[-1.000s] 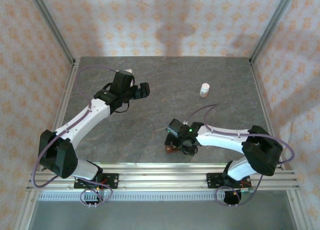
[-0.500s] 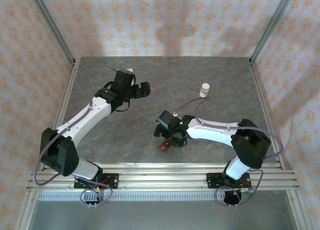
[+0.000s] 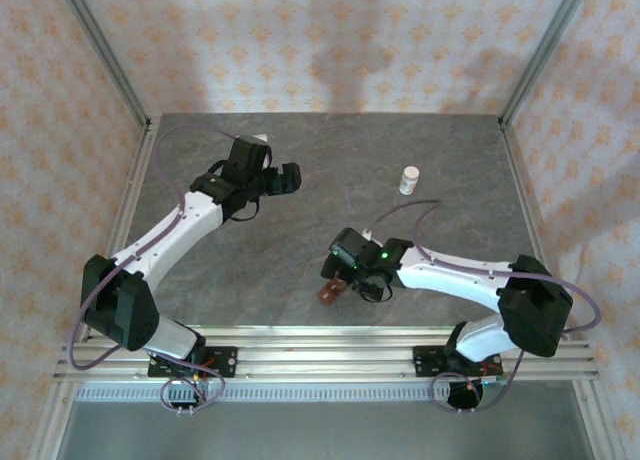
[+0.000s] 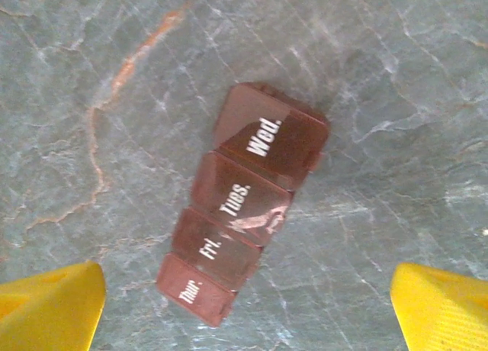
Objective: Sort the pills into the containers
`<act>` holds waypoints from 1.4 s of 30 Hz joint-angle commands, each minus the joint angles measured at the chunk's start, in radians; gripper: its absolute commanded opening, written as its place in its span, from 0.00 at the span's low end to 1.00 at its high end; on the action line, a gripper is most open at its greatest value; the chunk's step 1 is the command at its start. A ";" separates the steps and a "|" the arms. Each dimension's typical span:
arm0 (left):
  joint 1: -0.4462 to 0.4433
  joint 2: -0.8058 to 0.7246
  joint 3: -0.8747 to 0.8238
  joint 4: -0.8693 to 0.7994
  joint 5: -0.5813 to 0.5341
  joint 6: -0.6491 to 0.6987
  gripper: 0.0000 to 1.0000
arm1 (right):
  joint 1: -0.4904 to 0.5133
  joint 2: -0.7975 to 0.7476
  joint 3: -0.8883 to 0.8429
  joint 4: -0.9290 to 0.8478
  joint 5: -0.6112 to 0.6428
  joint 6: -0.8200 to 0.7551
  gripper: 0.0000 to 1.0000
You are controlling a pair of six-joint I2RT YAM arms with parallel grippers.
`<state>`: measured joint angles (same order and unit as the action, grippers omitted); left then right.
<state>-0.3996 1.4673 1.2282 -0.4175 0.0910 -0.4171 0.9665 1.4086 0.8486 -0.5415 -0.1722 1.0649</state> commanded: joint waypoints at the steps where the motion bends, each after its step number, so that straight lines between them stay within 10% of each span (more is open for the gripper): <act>1: -0.007 0.012 0.041 -0.045 -0.038 0.026 1.00 | 0.018 -0.009 -0.019 -0.004 0.000 0.022 0.96; 27: -0.007 -0.051 0.054 -0.081 -0.070 0.048 1.00 | 0.078 0.442 0.406 0.073 -0.047 -0.023 0.96; 42: 0.019 -0.069 0.050 -0.078 -0.091 0.017 1.00 | -0.058 0.351 0.459 0.050 -0.088 -0.292 0.96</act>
<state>-0.3927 1.4303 1.2568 -0.4759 0.0357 -0.3920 0.9073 1.8393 1.2736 -0.4625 -0.2462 0.8623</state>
